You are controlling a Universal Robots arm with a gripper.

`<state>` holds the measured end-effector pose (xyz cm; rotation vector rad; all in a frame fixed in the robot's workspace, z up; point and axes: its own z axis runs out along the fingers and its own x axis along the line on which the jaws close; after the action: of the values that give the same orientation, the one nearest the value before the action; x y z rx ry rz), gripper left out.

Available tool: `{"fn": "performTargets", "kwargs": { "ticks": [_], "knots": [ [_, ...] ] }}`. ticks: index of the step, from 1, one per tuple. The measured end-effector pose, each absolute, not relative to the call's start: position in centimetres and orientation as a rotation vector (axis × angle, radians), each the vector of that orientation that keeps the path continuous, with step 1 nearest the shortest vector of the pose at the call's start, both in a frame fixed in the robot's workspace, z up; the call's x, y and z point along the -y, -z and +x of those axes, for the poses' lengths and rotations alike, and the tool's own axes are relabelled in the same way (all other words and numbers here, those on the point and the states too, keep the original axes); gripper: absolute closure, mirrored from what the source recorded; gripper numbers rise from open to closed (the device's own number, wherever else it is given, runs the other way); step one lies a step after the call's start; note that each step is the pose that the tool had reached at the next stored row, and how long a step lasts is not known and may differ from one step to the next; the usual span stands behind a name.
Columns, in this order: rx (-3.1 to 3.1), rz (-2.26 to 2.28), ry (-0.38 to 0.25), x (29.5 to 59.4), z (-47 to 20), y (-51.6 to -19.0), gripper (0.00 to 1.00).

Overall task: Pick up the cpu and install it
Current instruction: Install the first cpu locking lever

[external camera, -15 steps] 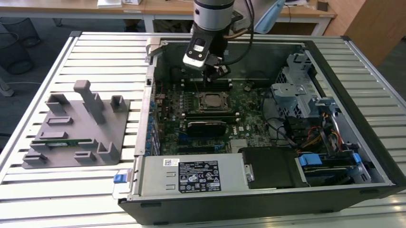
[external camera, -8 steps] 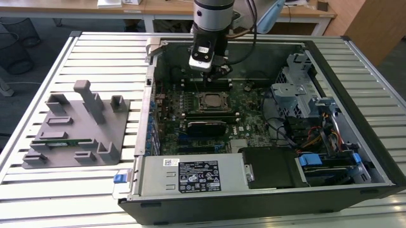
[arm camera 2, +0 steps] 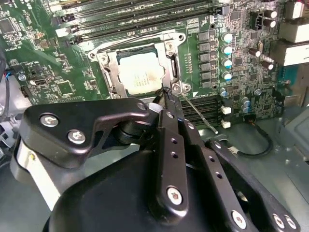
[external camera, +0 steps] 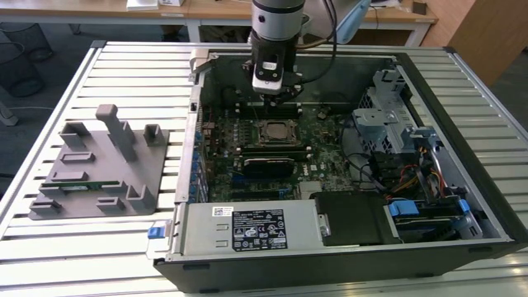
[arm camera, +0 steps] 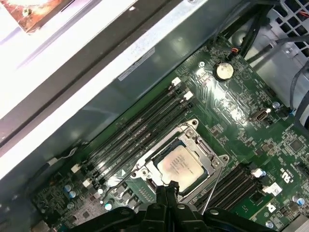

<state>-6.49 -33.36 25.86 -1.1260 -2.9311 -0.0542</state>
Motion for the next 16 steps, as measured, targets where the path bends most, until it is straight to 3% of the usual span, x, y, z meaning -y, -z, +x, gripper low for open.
{"fn": "performTargets", "kwargs": {
  "ticks": [16],
  "knots": [
    [3.035, -0.790, 0.054, 33.36, -6.49, -25.78, 0.89]
  ]
}}
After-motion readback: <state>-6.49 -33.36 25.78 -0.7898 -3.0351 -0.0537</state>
